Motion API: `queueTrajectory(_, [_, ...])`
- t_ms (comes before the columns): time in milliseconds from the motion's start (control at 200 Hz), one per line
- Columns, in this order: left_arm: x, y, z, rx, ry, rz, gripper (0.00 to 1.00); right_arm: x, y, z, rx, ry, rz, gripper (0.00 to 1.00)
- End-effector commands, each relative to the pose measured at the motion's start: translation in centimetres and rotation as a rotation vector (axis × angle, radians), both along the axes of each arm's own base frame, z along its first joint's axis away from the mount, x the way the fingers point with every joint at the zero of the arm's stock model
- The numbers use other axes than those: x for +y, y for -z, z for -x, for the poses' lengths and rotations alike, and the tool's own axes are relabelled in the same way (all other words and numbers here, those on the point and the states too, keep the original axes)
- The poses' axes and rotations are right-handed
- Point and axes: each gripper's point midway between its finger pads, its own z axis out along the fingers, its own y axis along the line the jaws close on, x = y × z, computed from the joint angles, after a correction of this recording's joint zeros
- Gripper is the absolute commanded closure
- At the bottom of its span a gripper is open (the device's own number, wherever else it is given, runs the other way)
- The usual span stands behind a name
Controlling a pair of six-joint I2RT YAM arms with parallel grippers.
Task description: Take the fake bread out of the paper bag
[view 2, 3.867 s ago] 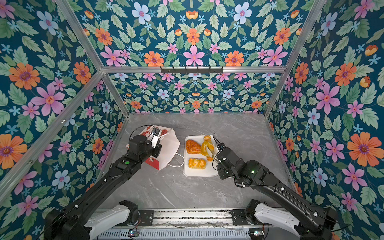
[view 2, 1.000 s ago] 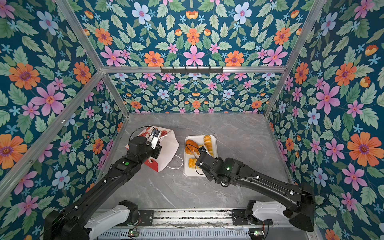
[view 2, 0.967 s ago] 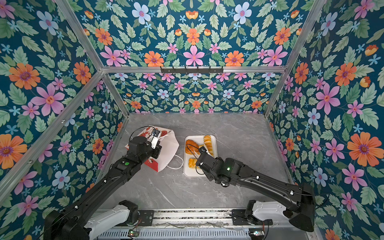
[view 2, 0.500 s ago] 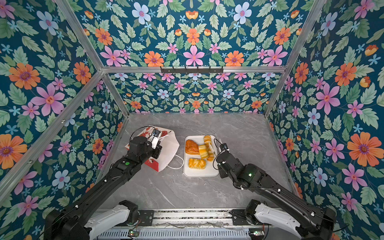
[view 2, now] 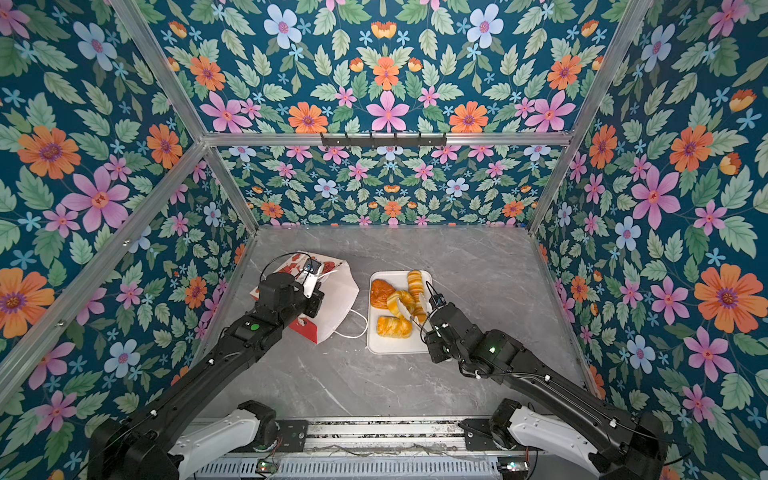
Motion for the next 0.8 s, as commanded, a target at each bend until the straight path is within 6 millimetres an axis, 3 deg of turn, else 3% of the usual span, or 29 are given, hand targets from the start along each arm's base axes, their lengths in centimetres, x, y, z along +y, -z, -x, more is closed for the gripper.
queueTrajectory(0, [-0.1, -0.3, -0.1, -0.012, 0.004, 0.01, 1.0, 0.8, -0.3, -0.4, -0.012, -0.012, -0.024, 0.56])
queueTrajectory(310, [-0.1, -0.3, -0.1, -0.012, 0.004, 0.008, 1.0, 2.2, 1.3, -0.7, 0.042, -0.053, -0.019, 0.55])
queueTrajectory(795, [-0.2, -0.1, -0.2, -0.006, 0.005, 0.005, 1.0, 1.1, -1.6, -1.2, -0.073, -0.025, -0.051, 0.54])
